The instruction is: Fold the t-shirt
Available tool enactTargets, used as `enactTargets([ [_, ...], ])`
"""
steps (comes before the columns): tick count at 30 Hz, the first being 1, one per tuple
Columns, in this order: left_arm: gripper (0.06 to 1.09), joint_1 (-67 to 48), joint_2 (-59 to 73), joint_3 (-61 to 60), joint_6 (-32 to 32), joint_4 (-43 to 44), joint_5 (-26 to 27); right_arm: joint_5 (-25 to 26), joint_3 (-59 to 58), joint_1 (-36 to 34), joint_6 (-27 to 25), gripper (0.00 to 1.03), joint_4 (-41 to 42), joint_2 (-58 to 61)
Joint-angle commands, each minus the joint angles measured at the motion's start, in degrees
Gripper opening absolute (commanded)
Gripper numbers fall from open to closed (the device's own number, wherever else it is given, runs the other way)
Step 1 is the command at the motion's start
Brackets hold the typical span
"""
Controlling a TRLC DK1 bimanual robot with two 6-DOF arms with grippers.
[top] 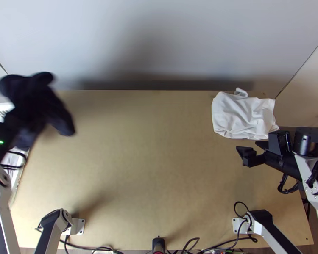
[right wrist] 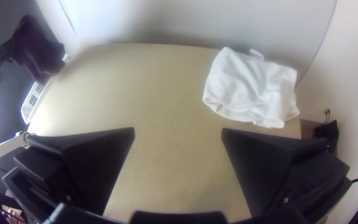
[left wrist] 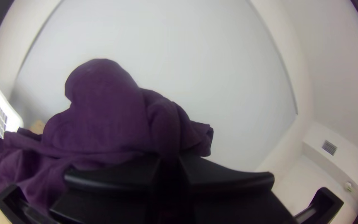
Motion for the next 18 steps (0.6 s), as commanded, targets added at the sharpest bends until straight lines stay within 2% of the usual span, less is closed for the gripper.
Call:
enactTargets([
  [1,0.09,-24.7,-9.5,-6.5,-4.1,-1.3,-6.5,0.0,-0.9,0.2,0.5,0.98,1.0,-1.2],
  [5,0.09,-31.9,-9.5,-12.4,-3.9,-1.0,-6.0,-0.1,-0.9,0.5,0.5,0.98,1.0,-1.5],
  [8,0.09,-39.2,-8.8,-16.8,-1.5,-0.6,-6.2,0.0,-1.5,0.9,0.5,0.98,1.0,-1.7],
  [11,0.09,-46.7,-7.3,-20.3,-0.4,2.5,-6.9,0.0,-2.5,1.2,0.2,0.98,1.0,-1.9],
  [18,0.09,-58.8,-3.4,-31.6,-0.4,18.6,-4.3,0.0,-7.0,1.2,0.1,0.98,1.0,-2.2],
])
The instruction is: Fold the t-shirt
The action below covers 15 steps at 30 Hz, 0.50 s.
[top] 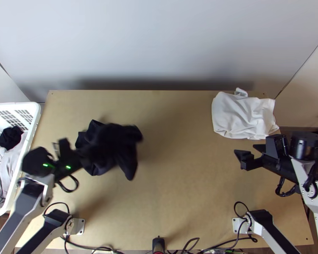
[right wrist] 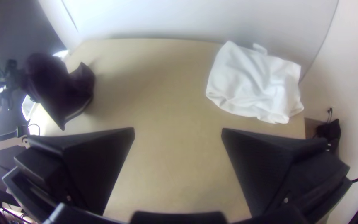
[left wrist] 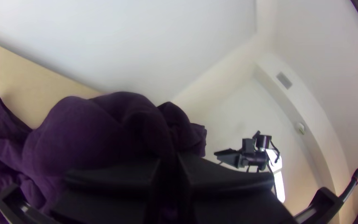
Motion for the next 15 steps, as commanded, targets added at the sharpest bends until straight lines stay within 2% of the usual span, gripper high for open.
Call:
enactTargets([
  [1,0.09,-14.3,3.7,-11.2,0.4,13.8,1.6,0.0,-3.7,0.1,-0.2,0.98,0.1,0.2],
  [3,0.09,-16.1,6.2,-13.4,-1.2,16.0,1.5,0.0,-4.4,0.0,-0.2,0.98,0.0,1.1],
  [4,0.21,-16.6,8.2,-14.1,-3.6,16.5,1.2,0.0,-4.5,0.0,-0.2,0.98,0.1,1.8],
  [5,0.53,-16.9,10.7,-14.3,-5.6,16.7,1.3,0.0,-4.6,-0.1,-0.2,0.98,0.3,2.5],
  [6,0.96,-17.9,13.0,-13.9,-6.1,16.7,1.4,0.0,-4.6,-0.1,-0.1,0.98,0.5,3.2],
  [7,1.04,-18.7,15.1,-13.3,-6.1,16.7,1.5,0.0,-4.5,0.0,-0.1,0.98,0.7,4.2],
  [15,1.04,-17.6,14.7,-10.9,-6.3,16.9,3.4,0.0,-1.9,2.1,0.7,0.98,5.3,11.1],
])
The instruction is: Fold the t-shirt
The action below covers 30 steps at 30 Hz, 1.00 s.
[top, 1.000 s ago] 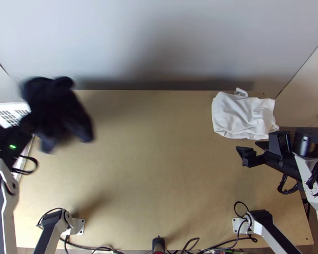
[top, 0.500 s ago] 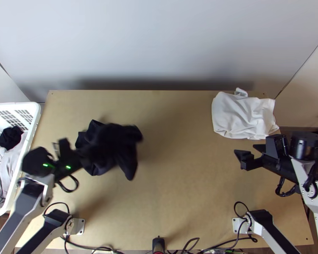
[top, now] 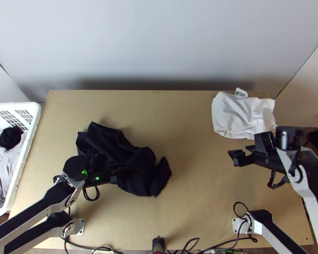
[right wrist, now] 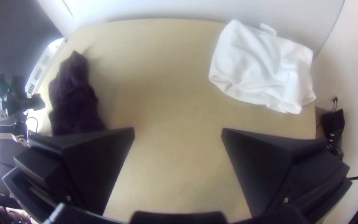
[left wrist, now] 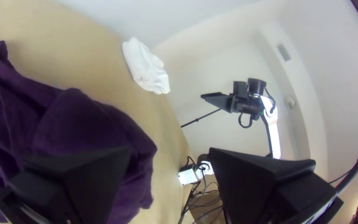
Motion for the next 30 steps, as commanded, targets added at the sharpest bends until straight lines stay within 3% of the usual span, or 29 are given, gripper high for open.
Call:
enactTargets([
  [1,1.04,0.5,1.2,0.1,-0.9,1.1,1.7,0.0,1.9,1.7,1.1,0.98,3.4,5.9],
  [7,1.04,15.6,-0.7,2.0,0.5,0.8,3.2,0.0,3.4,5.6,0.4,0.98,3.3,8.2],
  [10,1.04,22.6,0.4,4.6,8.7,-2.3,1.2,0.0,4.0,8.6,-0.5,0.98,2.0,8.9],
  [16,1.04,38.8,1.0,9.7,17.7,-13.6,-0.1,0.0,2.8,15.1,-2.4,0.98,1.8,9.1],
  [19,1.04,42.0,0.1,9.5,24.3,-18.6,-0.8,-0.1,1.7,18.4,-2.5,0.98,1.7,8.2],
  [25,1.04,43.7,-2.5,8.5,38.6,-27.7,-8.9,-0.3,1.4,23.2,-2.8,0.98,2.3,6.5],
  [30,1.04,43.8,-5.0,7.1,42.8,-28.8,-11.5,-0.3,-0.4,25.6,-2.5,0.98,5.5,6.8],
])
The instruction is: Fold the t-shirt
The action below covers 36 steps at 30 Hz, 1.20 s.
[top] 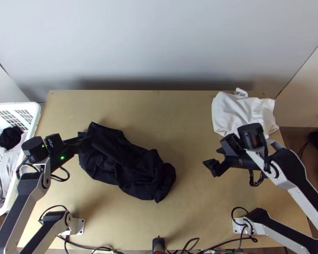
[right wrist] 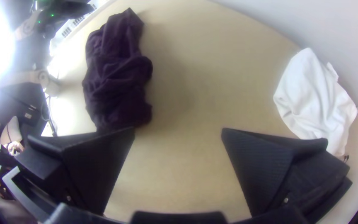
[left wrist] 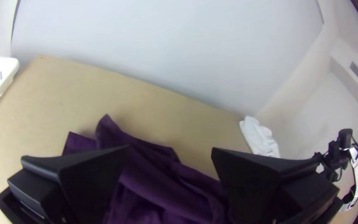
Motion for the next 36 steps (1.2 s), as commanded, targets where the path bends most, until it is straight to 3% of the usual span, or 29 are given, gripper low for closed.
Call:
enactTargets([
  [1,1.04,2.3,-2.8,-0.9,9.5,-4.6,-4.0,-0.1,-1.3,4.2,0.2,0.98,2.6,0.1],
  [7,1.04,2.5,-2.0,-0.8,14.8,-6.1,-4.1,-0.1,-0.6,6.4,-1.5,0.98,0.9,1.5],
  [13,1.04,2.6,-4.6,0.4,13.1,-6.4,-5.5,0.3,-0.7,17.5,-7.6,0.98,-0.1,6.8],
  [21,1.04,3.5,-5.7,-3.1,13.1,-5.3,-6.2,8.1,7.4,29.0,-11.7,0.98,8.3,21.0],
  [29,1.04,5.5,-7.5,-3.2,12.3,-5.3,-6.1,11.3,19.3,29.8,-12.7,0.98,15.3,33.0],
  [36,1.04,5.7,-7.5,-3.7,10.8,-4.7,-6.1,11.2,24.8,29.0,-12.7,0.98,15.7,40.7],
])
